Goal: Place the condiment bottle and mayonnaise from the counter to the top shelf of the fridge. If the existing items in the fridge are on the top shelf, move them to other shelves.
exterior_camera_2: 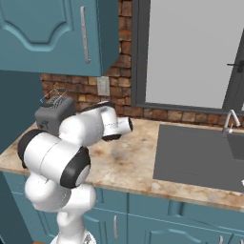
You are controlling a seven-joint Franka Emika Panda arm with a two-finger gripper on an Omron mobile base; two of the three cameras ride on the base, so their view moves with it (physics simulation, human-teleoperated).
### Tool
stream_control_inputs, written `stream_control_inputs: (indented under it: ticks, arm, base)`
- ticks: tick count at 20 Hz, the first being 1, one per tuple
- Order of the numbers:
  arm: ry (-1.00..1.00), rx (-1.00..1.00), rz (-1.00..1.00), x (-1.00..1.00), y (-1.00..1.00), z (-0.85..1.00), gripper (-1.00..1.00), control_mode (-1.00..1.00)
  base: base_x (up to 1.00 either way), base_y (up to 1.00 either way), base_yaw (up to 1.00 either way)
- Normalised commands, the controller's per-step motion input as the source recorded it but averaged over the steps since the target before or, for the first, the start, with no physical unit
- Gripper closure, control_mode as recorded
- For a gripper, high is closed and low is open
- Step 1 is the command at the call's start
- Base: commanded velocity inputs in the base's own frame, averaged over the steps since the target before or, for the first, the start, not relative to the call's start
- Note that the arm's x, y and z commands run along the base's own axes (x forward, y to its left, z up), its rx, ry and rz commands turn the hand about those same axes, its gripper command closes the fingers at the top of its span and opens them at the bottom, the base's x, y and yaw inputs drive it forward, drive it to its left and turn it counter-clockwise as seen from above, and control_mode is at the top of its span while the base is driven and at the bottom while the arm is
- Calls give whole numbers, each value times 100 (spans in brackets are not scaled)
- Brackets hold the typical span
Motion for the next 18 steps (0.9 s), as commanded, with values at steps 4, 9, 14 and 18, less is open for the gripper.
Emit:
stream_control_inputs:
  ticks: [4, 9, 14, 18]
  arm:
    - [0, 1, 3, 0, 32, -7, -100, -100]
    - [0, 8, 0, 9, 26, -20, -100, -100]
    - [0, 9, 0, 7, 24, -20, -100, -100]
    - [0, 5, 0, 14, 20, -2, -100, -100]
  base:
    - [0, 0, 0]
    - [0, 0, 0]
    - [0, 0, 0]
    - [0, 0, 0]
